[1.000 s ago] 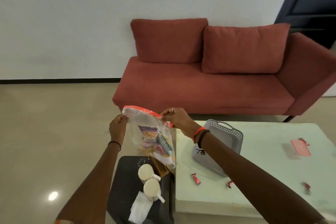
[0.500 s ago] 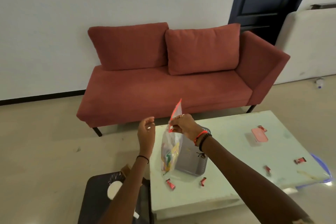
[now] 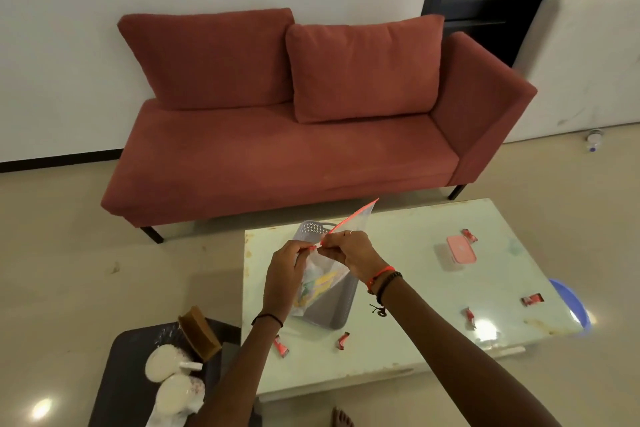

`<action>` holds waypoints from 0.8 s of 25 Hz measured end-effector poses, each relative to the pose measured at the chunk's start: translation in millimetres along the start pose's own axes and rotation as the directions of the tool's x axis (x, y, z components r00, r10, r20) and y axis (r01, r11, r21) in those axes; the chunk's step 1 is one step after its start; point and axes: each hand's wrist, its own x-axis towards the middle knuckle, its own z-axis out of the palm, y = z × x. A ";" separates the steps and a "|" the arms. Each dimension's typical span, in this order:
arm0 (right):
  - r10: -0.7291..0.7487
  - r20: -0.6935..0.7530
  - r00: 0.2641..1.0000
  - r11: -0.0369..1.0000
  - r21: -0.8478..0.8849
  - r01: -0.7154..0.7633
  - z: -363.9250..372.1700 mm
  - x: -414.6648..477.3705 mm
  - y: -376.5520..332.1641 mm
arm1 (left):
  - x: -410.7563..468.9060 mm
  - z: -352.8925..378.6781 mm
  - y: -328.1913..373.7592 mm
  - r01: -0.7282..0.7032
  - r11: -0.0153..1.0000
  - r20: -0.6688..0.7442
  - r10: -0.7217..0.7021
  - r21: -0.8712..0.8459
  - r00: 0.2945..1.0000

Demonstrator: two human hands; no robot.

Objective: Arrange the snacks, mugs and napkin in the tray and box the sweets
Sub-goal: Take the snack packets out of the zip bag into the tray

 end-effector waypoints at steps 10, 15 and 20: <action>-0.592 0.414 0.691 0.095 -0.816 0.570 -31.7 -11.9 21.1 | 1.3 5.6 8.8 -0.054 0.998 0.083 0.052 0.030 0.995; -0.519 0.374 0.769 0.256 -0.790 0.557 -26.5 -10.6 16.1 | -4.0 -5.7 2.8 -0.118 0.992 0.139 0.109 0.053 0.984; -0.457 0.356 0.815 0.308 -0.797 0.520 -35.2 -7.2 4.4 | 5.0 -26.6 -2.4 -0.139 0.987 0.070 0.134 0.077 0.989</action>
